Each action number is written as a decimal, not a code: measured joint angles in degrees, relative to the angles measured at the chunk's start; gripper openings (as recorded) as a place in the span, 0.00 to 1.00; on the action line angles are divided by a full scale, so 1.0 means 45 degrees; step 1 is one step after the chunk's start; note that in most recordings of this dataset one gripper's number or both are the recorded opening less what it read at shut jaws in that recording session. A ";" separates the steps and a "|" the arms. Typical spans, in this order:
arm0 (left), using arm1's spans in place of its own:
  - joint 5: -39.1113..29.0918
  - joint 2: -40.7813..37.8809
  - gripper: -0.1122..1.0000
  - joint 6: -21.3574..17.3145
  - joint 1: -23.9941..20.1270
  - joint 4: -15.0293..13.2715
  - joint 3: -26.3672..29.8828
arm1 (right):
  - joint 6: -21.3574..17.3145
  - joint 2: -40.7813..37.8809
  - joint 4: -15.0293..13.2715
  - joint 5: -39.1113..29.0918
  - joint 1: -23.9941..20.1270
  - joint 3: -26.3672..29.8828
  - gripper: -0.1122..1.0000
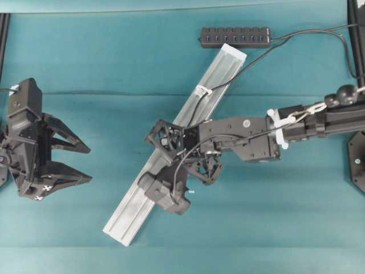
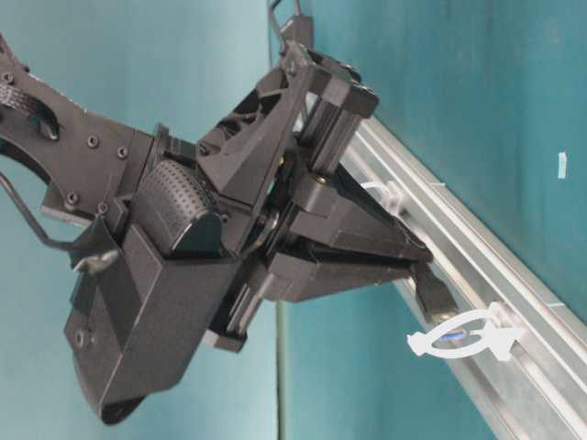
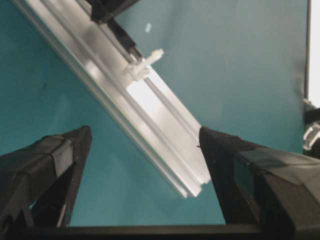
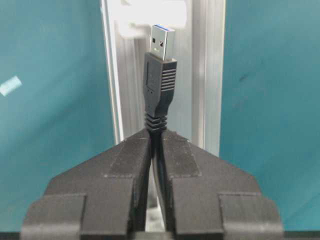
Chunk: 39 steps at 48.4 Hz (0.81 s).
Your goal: Pass the USB cable through three rings with both arms.
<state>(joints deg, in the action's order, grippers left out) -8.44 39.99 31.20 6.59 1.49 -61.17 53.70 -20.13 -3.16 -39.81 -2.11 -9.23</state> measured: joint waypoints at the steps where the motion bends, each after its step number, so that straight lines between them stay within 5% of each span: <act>1: 0.0000 0.0000 0.94 0.0000 0.0000 0.0000 -0.0020 | 0.0000 -0.0020 0.0000 -0.0020 -0.0020 0.0020 0.17; 15: 0.0020 -0.0039 0.94 0.0000 0.0000 0.0000 -0.0039 | 0.0000 -0.0195 0.0234 0.0000 -0.0313 0.0430 0.17; 32: 0.0762 -0.0508 0.94 0.0039 0.0020 0.0000 -0.0039 | 0.0000 -0.0469 0.1953 -0.0117 -0.0469 0.1113 0.17; 39: 0.1699 -0.1250 0.94 0.0684 0.0000 0.0000 -0.0039 | -0.0039 -0.0527 0.2656 -0.0156 -0.0449 0.1191 0.17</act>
<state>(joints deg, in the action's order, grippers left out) -0.79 34.37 34.28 6.59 1.49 -61.35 53.53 -22.50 8.79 -40.52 -4.13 -3.87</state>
